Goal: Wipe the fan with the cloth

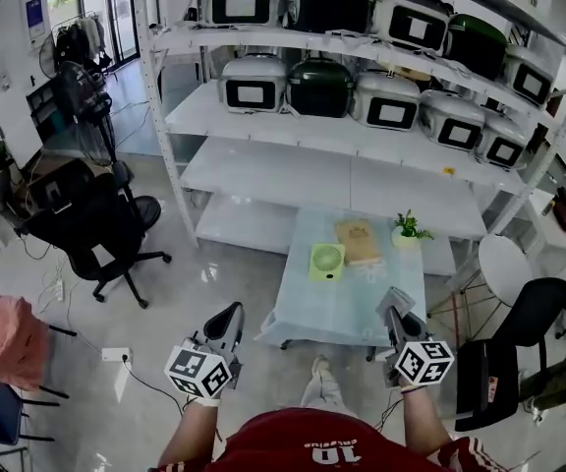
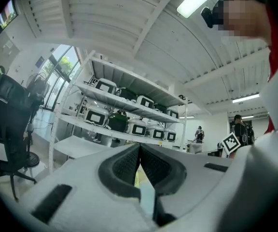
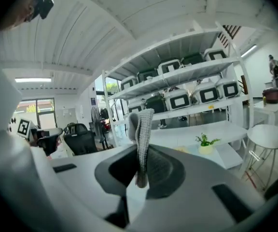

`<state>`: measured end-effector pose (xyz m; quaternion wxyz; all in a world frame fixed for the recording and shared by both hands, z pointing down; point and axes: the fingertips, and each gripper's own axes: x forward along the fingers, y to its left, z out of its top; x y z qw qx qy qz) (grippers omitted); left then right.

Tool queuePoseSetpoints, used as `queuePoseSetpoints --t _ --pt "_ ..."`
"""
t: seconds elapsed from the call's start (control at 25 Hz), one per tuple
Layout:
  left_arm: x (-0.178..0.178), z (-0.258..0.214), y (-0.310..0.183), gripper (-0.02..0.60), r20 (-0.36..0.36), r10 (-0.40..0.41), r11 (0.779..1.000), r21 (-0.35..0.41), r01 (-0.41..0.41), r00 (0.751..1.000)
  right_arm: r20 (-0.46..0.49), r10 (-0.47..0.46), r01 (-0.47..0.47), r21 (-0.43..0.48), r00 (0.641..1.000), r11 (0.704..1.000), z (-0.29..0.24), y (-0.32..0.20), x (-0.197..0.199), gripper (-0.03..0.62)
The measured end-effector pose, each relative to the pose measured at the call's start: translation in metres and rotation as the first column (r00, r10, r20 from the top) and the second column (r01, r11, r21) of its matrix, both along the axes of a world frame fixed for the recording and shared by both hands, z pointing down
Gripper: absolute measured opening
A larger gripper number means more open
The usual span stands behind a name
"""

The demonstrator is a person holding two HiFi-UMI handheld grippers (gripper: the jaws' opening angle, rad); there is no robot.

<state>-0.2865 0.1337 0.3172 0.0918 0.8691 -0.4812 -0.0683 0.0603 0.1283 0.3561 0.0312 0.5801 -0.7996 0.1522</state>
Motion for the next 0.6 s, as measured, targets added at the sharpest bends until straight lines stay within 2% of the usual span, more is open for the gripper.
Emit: queuePoseSetpoints --t 0.2,0.4,0.6 --pt "0.016 -0.021 0.000 0.006 -0.014 0.039 0.998 0.047 -0.038 0.999 -0.004 0.037 -0.037 0.089 0.999 0.995 -0.038 0.017 0.004 0.023" --pt "0.053 -0.046 -0.005 0.006 -0.026 0.121 0.989 0.091 -0.118 0.992 0.047 0.065 -0.071 0.127 0.997 0.989 -0.058 0.015 0.006 0.023" --pt "0.067 -0.070 0.003 0.006 -0.029 0.152 0.979 0.145 -0.147 0.988 0.062 0.050 -0.059 0.168 0.997 0.984 -0.079 0.016 -0.003 0.023"
